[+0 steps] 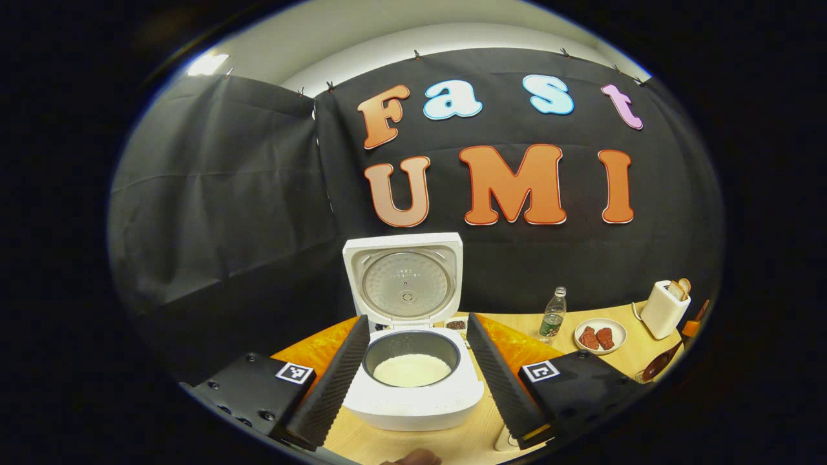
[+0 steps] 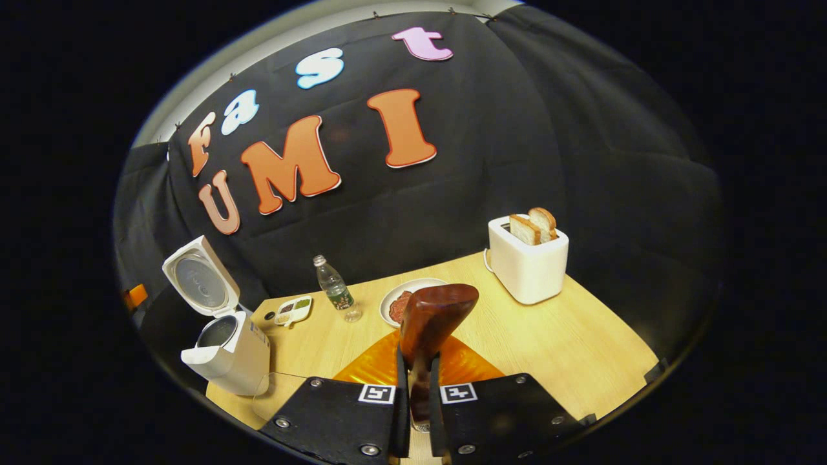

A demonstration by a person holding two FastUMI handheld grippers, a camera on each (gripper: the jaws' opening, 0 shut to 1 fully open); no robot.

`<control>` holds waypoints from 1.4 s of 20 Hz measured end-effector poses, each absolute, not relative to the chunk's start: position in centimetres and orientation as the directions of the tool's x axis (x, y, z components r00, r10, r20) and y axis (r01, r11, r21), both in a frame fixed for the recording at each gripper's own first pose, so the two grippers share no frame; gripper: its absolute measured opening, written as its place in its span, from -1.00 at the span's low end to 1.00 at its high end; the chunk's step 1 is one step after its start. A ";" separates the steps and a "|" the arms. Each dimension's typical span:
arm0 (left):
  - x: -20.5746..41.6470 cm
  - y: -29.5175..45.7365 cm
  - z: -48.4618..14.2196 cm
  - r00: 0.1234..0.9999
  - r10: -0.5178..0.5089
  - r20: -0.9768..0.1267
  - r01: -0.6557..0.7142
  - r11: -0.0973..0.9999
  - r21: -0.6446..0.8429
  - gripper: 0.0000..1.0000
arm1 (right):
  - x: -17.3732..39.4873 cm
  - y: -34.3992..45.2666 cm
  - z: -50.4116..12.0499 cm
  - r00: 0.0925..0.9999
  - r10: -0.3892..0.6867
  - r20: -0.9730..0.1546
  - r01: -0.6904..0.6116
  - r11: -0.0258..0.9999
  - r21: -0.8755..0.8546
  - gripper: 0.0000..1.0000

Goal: Close the left gripper, press the button to open the rice cooker; take a wooden spoon from the chopstick holder with the right hand, scoop a spoonful of rice and pour it into the rice cooker, then put the wooden spoon back into the chopstick holder.

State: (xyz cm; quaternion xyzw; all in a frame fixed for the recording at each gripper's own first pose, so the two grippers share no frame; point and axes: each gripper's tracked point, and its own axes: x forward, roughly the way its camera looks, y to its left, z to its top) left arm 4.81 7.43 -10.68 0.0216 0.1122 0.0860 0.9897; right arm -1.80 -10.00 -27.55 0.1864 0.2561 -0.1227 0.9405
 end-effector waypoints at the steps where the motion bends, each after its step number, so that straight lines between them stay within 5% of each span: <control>1: 5.0 7.6 -10.3 0.960 0.181 -0.213 -0.171 0.983 0.065 0.94 | -1.9 -10.2 -28.4 0.833 -0.139 -0.536 0.339 0.893 0.295 -0.77; 10: 8.9 11.3 -6.9 0.953 0.196 -0.233 -0.204 0.979 -0.013 0.94 | -3.2 -11.5 -34.7 0.773 -0.160 -0.614 0.491 0.764 0.418 -0.75; 18: 15.1 13.8 -2.7 0.964 0.162 -0.213 -0.176 0.983 -0.047 1.00 | -5.3 -12.3 -35.6 0.730 -0.146 -0.667 0.567 0.674 0.473 -0.51; 20: 17.0 13.8 -1.7 0.965 0.137 -0.223 -0.154 0.986 -0.058 1.00 | -6.1 -13.0 -34.4 0.719 -0.169 -0.675 0.578 0.685 0.444 -0.37; 21: 18.1 13.8 -1.3 0.965 0.124 -0.230 -0.144 0.987 -0.069 1.00 | -6.9 -13.0 -34.1 0.706 -0.189 -0.683 0.588 0.693 0.416 0.04; 23: 20.6 13.8 -0.2 0.963 0.095 -0.252 -0.121 0.988 -0.090 0.93 | -7.7 -14.4 -32.3 0.700 -0.251 -0.668 0.601 0.712 0.363 0.48; 24: 22.0 13.7 0.1 0.961 0.076 -0.266 -0.107 0.989 -0.103 0.93 | -8.2 -15.0 -31.0 0.699 -0.282 -0.657 0.609 0.717 0.339 0.45; 25: 23.5 13.7 0.5 0.959 0.059 -0.277 -0.095 0.989 -0.117 0.99 | -8.7 -15.4 -29.5 0.703 -0.305 -0.643 0.609 0.725 0.322 0.75; 28: 28.7 14.2 0.1 0.944 0.048 -0.326 -0.080 0.993 -0.085 0.99 | -10.7 -16.5 -25.1 0.708 -0.387 -0.591 0.615 0.749 0.246 0.85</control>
